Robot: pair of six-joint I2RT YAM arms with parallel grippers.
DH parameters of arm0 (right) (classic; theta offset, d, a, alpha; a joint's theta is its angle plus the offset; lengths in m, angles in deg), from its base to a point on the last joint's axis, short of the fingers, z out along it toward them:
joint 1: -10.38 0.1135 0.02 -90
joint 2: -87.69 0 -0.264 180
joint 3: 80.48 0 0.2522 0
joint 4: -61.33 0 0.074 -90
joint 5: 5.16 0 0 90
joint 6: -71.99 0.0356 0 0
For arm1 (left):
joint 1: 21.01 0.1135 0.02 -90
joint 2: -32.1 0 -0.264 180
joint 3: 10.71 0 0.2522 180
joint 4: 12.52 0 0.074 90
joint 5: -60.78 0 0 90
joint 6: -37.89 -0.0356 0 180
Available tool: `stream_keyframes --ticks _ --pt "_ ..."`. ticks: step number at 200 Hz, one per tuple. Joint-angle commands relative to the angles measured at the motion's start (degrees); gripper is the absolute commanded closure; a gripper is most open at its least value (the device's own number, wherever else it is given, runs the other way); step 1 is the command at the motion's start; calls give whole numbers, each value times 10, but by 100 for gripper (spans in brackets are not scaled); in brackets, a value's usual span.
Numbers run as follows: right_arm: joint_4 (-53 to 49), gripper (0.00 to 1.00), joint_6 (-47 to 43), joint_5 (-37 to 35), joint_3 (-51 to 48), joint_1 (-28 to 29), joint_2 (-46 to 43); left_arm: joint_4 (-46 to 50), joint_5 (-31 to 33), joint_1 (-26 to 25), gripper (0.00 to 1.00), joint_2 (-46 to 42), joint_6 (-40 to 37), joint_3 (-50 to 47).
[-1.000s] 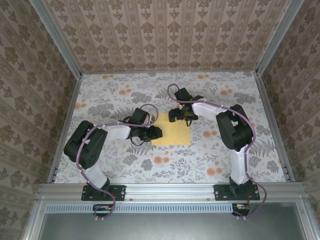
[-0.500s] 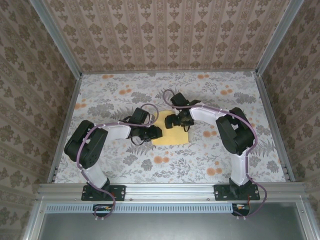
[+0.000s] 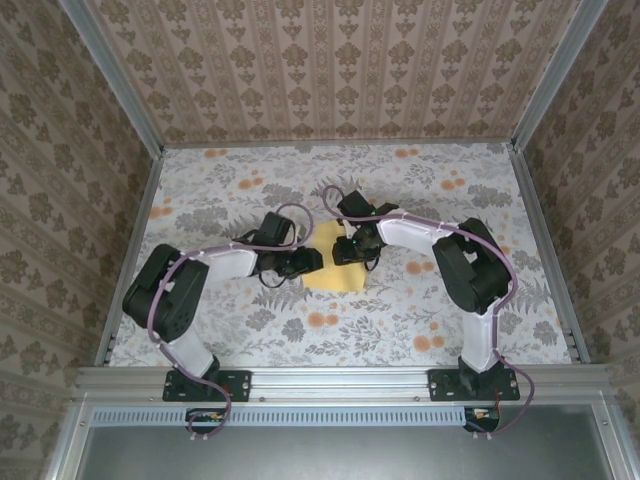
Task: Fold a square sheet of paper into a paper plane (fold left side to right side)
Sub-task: Pick up the square sheet of paper from the center of the table, then place a square sheet of paper at the center of the table.
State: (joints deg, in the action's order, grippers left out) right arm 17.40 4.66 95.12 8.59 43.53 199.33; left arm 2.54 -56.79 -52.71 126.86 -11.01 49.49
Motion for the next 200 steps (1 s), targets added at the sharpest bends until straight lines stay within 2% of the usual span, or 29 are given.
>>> stream_keyframes --ticks 1,15,25,58,87,121,148,200 --pt "9 62 -12 40 -10 -5 -42 11 1 31 45 -63 -33 -12" --pt "23 66 -17 65 -19 -11 -61 11 -10 52 41 -95 -43 -24" --pt "40 67 -18 84 -30 -19 -80 -1 -26 86 36 -117 -45 -35" --pt "78 69 -45 168 -63 -48 -161 -86 -128 157 24 -194 -33 -74" --pt "114 69 -68 257 -91 -76 -251 -158 -197 186 14 -255 -25 -77" --pt "113 68 -94 356 -77 -88 -339 -239 -271 188 7 -287 -11 -57" --pt "122 68 -93 422 -53 -87 -379 -325 -323 178 6 -284 30 -38" --pt "133 68 -89 470 -20 -80 -399 -382 -370 113 5 -281 42 8"
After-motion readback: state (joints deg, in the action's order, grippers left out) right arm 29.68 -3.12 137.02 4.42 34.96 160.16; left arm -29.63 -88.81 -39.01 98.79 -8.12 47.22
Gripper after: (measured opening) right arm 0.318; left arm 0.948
